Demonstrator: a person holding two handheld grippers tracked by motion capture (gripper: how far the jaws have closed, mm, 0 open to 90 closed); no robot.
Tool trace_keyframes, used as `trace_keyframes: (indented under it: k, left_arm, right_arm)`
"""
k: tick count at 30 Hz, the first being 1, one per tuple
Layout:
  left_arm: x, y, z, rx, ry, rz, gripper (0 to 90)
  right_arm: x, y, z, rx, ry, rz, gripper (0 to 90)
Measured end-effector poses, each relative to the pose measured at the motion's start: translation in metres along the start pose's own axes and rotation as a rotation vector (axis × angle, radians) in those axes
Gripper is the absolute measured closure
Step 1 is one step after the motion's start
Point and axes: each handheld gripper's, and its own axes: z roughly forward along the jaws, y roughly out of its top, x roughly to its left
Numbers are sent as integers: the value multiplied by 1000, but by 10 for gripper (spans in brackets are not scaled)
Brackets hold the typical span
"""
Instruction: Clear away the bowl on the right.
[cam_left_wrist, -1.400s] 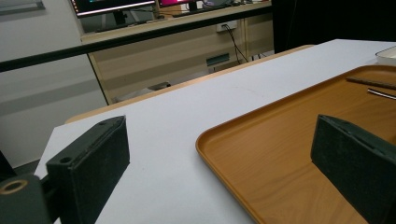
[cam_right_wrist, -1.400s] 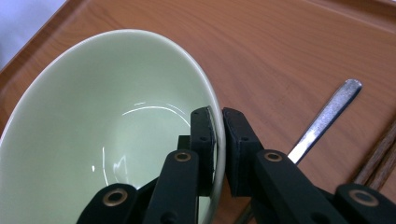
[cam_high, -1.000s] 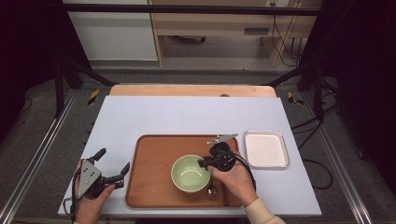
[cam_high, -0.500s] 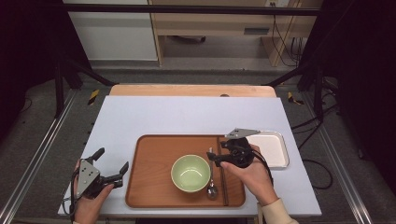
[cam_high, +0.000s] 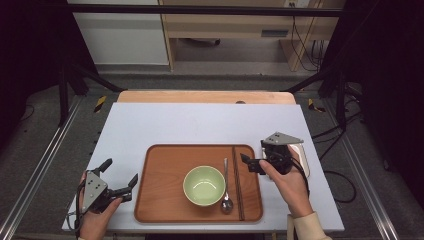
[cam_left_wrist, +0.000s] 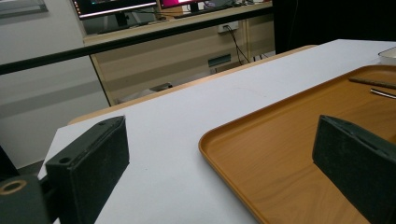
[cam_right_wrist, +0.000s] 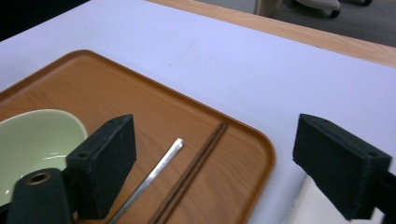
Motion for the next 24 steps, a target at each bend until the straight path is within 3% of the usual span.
trace_keyframes:
  k: [7, 16, 24]
  left_arm:
    - [1, 0, -1, -2, 3, -1, 35]
    - [1, 0, -1, -2, 3, 0, 35]
    - [1, 0, -1, -3, 4, -1, 35]
  right_arm:
    - [-21, -5, -11, -26, -50, 34, 165]
    - [-40, -13, -19, -35, -141, -23, 184]
    - [-58, -21, -26, -39, -212, -7, 168]
